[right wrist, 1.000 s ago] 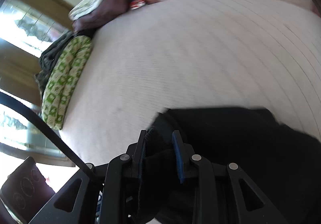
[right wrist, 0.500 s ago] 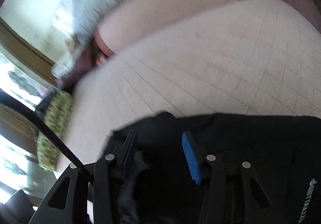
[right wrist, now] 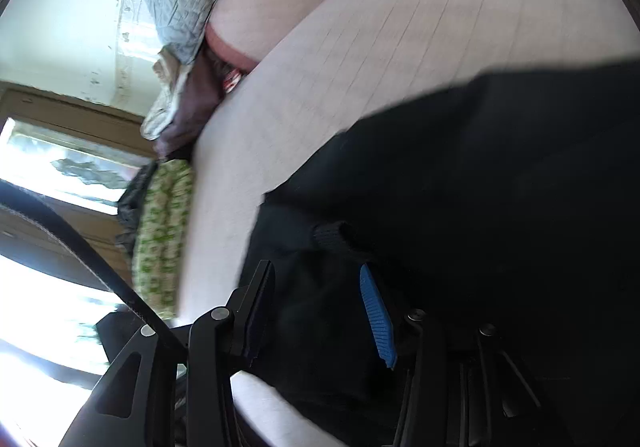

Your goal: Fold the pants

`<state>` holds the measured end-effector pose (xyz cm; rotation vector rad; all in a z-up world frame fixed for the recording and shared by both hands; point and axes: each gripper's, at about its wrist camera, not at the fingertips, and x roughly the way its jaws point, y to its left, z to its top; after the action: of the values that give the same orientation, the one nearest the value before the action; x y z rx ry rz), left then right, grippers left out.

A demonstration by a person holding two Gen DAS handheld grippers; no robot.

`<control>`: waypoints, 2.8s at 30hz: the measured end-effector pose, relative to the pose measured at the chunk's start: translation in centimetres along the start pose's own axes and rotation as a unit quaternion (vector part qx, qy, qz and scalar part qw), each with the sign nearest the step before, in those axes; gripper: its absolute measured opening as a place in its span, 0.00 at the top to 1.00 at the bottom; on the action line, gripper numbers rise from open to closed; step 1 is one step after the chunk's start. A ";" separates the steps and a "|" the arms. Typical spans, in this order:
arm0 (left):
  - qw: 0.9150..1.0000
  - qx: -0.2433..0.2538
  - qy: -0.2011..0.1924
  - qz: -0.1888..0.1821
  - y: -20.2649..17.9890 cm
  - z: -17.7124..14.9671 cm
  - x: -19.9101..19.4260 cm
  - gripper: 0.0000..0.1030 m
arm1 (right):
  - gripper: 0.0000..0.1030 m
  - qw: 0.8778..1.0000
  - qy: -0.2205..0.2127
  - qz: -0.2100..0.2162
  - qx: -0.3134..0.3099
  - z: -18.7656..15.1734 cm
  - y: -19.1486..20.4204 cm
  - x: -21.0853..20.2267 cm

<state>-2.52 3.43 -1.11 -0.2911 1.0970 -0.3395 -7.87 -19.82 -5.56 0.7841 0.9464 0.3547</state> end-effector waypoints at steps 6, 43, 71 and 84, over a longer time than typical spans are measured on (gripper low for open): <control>0.999 -0.007 -0.004 -0.040 1.3 -0.5 0.0 0.80 | 0.47 0.993 0.004 -0.022 -0.116 1.7 6.4 0.1; 0.999 -0.004 -0.038 -0.029 3.5 -4.8 -8.7 0.75 | 0.75 0.975 0.057 -0.155 -0.149 -3.8 6.3 1.6; 0.960 0.264 0.053 -0.083 -20.1 1.0 -3.1 0.45 | 0.41 0.955 -0.240 -0.154 0.085 -7.8 -10.0 -23.0; 0.886 0.414 0.206 -0.036 -35.2 -0.9 13.1 0.38 | 0.38 0.970 -0.187 -0.095 0.124 -8.2 -11.5 -18.0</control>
<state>-2.27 -34.04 1.71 0.5303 1.2530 -0.9300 -25.28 -34.61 -6.23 0.9407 0.7076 -0.0821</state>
